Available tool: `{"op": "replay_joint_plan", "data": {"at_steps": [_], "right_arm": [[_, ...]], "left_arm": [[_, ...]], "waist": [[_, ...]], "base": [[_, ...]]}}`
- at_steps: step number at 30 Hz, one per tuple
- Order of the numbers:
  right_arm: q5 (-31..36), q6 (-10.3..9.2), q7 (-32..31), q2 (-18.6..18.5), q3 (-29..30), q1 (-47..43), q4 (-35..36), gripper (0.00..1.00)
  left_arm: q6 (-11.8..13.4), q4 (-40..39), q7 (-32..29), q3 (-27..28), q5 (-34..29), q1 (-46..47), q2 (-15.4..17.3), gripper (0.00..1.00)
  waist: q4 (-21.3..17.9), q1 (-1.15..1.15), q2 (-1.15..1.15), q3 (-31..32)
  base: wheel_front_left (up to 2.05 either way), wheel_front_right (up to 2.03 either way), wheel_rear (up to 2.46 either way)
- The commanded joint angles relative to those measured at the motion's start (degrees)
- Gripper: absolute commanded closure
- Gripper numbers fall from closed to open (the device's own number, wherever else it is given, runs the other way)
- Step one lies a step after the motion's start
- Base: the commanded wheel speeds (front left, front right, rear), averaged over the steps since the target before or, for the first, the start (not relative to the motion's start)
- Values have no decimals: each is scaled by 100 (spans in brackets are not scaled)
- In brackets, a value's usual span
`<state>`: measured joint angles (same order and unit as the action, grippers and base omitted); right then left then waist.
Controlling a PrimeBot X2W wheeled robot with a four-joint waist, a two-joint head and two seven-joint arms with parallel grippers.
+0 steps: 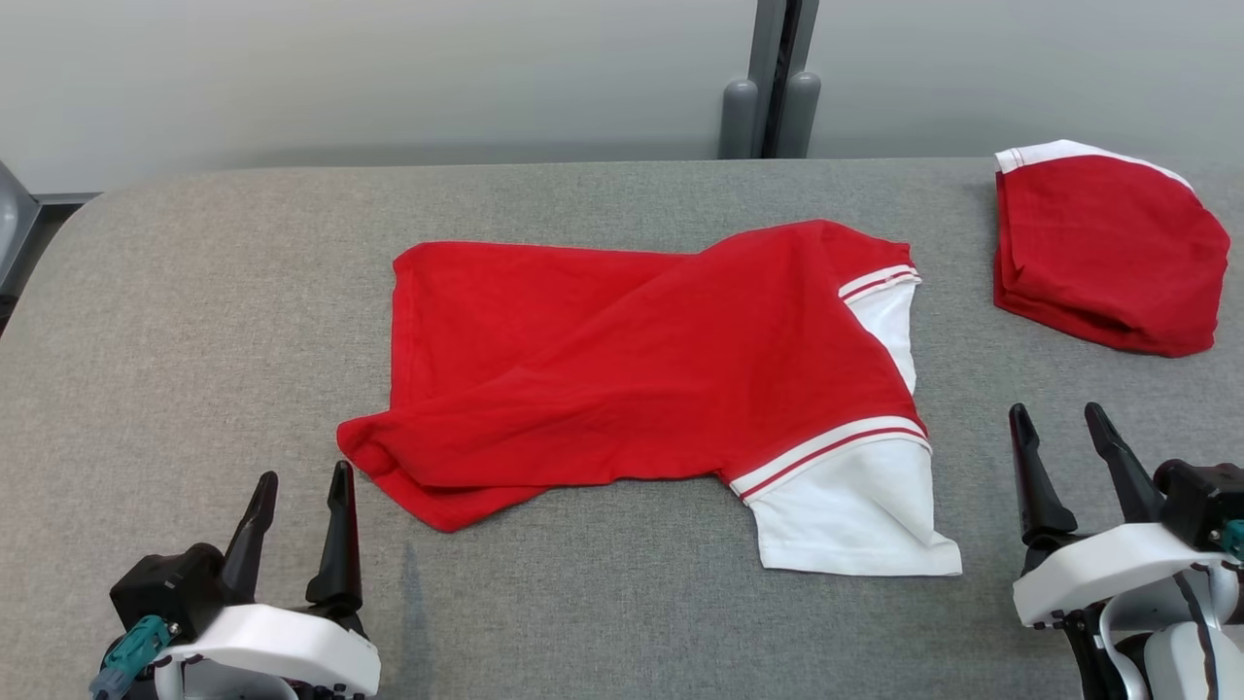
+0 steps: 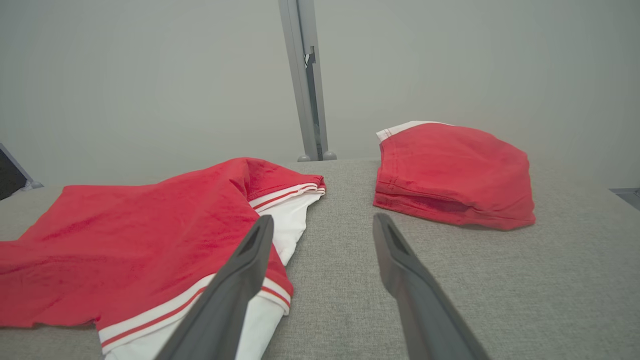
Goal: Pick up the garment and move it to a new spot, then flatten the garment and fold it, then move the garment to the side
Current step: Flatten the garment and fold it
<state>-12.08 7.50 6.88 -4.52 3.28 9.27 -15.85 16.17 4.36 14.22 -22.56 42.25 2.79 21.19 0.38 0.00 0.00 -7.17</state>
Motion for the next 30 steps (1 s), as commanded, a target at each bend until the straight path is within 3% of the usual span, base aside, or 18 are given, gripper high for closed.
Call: {"op": "replay_joint_plan", "data": {"at_steps": [1, 12, 30], "right_arm": [[-24, 0, -24, -22, -8, 41, 8, 0], [-209, 0, -587, -93, -315, -87, -162, 0], [-1299, 0, -2099, -461, -1326, -342, -175, 0]], "left_arm": [[-37, 31, -4, 8, -26, 78, 39, 0], [-84, 149, -55, -54, 44, 147, 17, 0], [-135, 253, -29, -137, 47, 299, -70, 0]], "waist": [[-13, 0, 0, 8], [-44, 0, 0, -4], [-52, 0, 0, -198]], "base": [[0, 0, 0], [0, 0, 0], [0, 0, 0]]}}
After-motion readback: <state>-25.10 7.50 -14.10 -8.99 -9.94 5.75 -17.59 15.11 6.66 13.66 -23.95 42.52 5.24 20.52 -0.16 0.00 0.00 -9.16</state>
